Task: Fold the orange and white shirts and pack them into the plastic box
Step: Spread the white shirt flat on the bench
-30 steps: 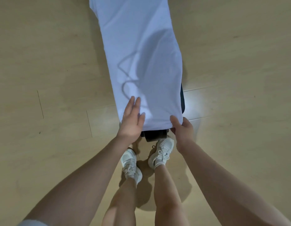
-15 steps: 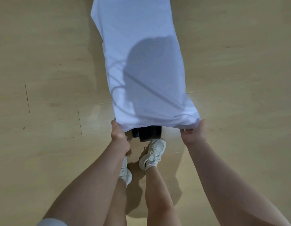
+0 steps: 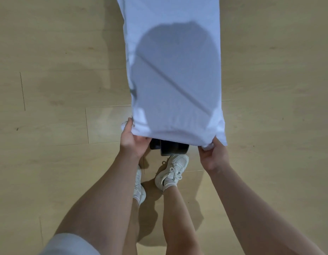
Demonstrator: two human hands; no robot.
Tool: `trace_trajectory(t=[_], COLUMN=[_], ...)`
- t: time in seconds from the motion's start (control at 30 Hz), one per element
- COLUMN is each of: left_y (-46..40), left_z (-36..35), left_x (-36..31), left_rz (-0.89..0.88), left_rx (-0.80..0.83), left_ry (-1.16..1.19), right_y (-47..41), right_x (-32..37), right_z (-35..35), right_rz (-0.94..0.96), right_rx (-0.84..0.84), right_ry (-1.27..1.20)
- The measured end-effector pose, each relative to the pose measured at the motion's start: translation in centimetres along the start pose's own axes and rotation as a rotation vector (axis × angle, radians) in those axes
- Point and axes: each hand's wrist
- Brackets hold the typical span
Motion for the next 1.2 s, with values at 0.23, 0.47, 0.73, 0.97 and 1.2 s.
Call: trace_trajectory(t=[0.23,0.47,0.73,0.97,1.2], left_y=[2.9,10.4,19.2,23.1,22.7], left_z=[2.0,2.2,-2.4,-6.1,-13.7], left_x=[-0.9,-3.6,-6.7,-9.6,-12.2], left_rz=[-0.242,-0.246,-0.521,-0.614,-0.719], left_rx=[-0.152,-0.208,-0.47,-0.555,-0.585], left_ry=[-0.01,-0.206,-0.474,-0.636,-0.622], right_y=[1.1,7.5,18.1,21.3,21.0], right_x=[0.9,2.5,3.9,7.4,13.8], right_z=[2.6,2.3,2.9,2.5,-3.6], right_rz=[0.102,0.155,0.341,0.44,0.514], right_rx=[-0.105,-0.176,-0.33,-0.276,-0.116], right_ry=[0.056,0.17,0.239,0.312,0.37])
Point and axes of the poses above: each hand's wrist, its own y-axis away from the middle knuckle, its own z-axis out of the back of the hand, x = y × z, and after that the axes turned 2 degrees about z, right-handed
